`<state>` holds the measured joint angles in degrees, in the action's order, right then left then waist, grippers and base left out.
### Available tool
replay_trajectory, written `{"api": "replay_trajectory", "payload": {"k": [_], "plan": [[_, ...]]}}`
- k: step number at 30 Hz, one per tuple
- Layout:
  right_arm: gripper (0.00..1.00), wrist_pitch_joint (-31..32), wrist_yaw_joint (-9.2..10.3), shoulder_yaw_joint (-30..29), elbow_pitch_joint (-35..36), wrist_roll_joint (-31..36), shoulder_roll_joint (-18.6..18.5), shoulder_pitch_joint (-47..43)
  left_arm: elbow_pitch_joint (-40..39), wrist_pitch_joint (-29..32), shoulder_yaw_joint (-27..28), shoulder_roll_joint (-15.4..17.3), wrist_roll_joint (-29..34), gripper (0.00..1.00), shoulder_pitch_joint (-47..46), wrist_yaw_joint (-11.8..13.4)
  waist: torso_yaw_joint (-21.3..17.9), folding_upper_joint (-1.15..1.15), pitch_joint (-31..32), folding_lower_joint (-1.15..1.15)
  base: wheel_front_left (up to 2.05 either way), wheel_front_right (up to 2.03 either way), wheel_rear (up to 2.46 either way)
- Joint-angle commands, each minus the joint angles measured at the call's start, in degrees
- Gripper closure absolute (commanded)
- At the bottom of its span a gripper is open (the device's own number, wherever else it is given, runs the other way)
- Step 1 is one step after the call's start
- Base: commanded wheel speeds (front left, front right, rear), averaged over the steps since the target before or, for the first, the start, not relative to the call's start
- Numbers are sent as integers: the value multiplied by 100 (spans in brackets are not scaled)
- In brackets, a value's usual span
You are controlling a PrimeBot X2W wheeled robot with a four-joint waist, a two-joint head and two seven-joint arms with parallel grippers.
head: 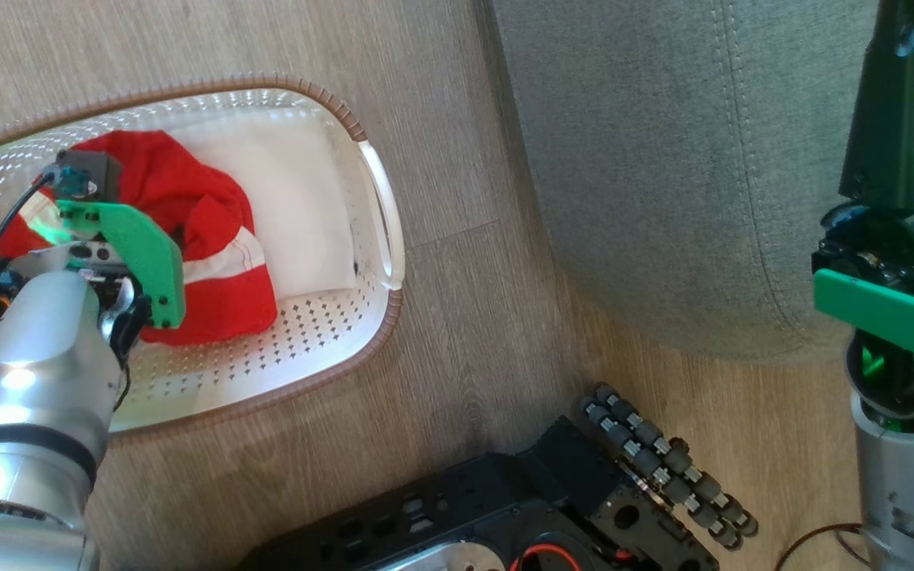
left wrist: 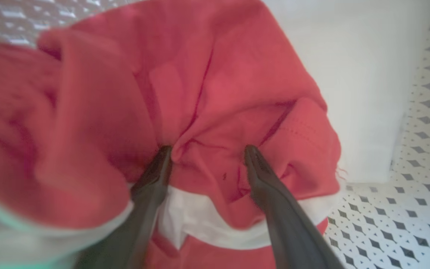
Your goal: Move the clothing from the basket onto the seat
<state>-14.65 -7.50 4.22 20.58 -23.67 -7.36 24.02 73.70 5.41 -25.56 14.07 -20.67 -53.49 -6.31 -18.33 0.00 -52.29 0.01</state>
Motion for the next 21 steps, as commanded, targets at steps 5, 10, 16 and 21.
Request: {"api": "replay_trajectory", "payload": {"k": [5, 10, 16, 21], "plan": [[0, -35, 1, 112, 188, 34, 37, -113, 5, 413, -32, 116, -75, 54, 245, -79, -22, 0, -24, -1, 0, 0, 0], [0, -35, 1, 111, 151, 42, 28, -123, 4, 275, -115, 79, -135, 100, 219, -105, -27, 0, -4, -1, 0, 0, 0], [0, -35, 1, 125, 95, 85, 54, -113, -28, 75, -250, 10, -240, 100, 304, -115, 8, 0, 262, -1, 0, 0, 0], [0, -35, 1, 112, -48, 89, 14, -153, -333, -324, -536, -157, -492, 100, 633, -116, 100, 0, 874, -1, 0, 0, 0]]}}
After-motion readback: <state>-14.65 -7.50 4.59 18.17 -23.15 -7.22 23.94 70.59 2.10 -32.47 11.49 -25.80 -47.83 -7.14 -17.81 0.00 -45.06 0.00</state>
